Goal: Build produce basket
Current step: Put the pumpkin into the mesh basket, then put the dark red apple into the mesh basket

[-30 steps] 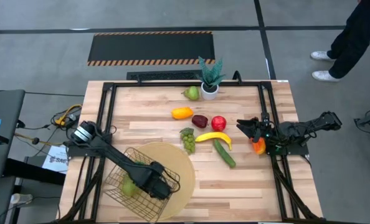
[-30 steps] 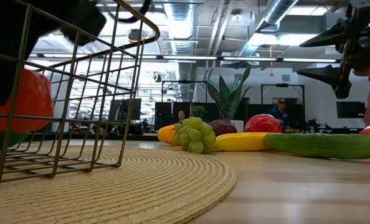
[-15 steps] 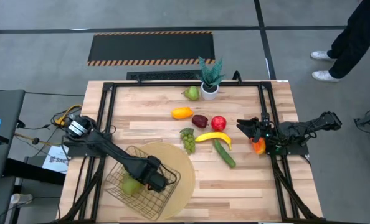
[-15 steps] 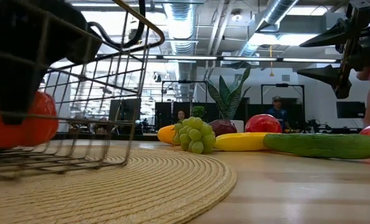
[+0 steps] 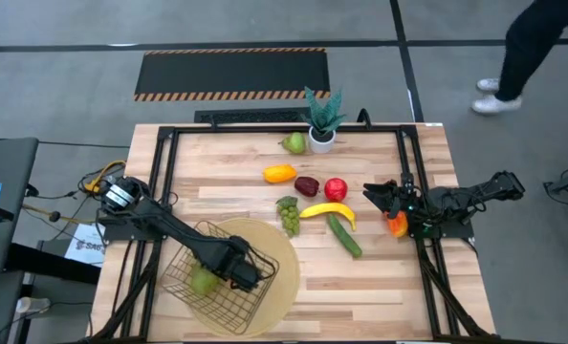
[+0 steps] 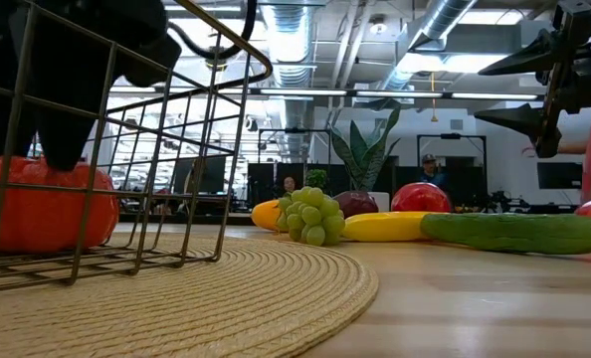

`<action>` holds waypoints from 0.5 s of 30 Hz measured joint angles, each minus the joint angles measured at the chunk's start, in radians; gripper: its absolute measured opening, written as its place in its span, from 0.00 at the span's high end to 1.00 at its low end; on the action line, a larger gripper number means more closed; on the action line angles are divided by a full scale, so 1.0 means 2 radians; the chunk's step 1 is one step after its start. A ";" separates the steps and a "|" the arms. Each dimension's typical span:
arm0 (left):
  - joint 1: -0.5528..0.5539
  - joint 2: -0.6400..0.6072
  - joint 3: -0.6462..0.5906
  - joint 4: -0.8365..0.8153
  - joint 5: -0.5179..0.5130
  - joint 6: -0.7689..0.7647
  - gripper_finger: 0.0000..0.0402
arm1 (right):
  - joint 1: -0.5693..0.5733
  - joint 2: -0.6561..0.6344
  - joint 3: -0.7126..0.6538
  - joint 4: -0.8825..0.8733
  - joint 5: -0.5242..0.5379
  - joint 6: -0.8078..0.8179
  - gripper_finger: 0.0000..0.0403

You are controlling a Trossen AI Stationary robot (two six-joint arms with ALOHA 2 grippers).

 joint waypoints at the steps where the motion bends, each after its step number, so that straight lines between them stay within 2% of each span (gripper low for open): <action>1: 0.000 0.000 0.004 -0.004 0.000 0.000 0.01 | 0.000 0.000 0.000 0.000 0.000 0.000 0.23; 8: 0.000 0.000 0.063 -0.061 0.001 0.027 0.01 | 0.000 0.000 0.000 0.000 0.000 0.000 0.23; 12: 0.000 0.000 0.130 -0.128 0.006 0.060 0.01 | 0.000 0.000 0.000 0.001 0.000 0.000 0.23; 15: 0.008 0.000 0.193 -0.176 -0.012 0.082 0.01 | 0.000 0.000 0.000 0.009 0.000 0.004 0.23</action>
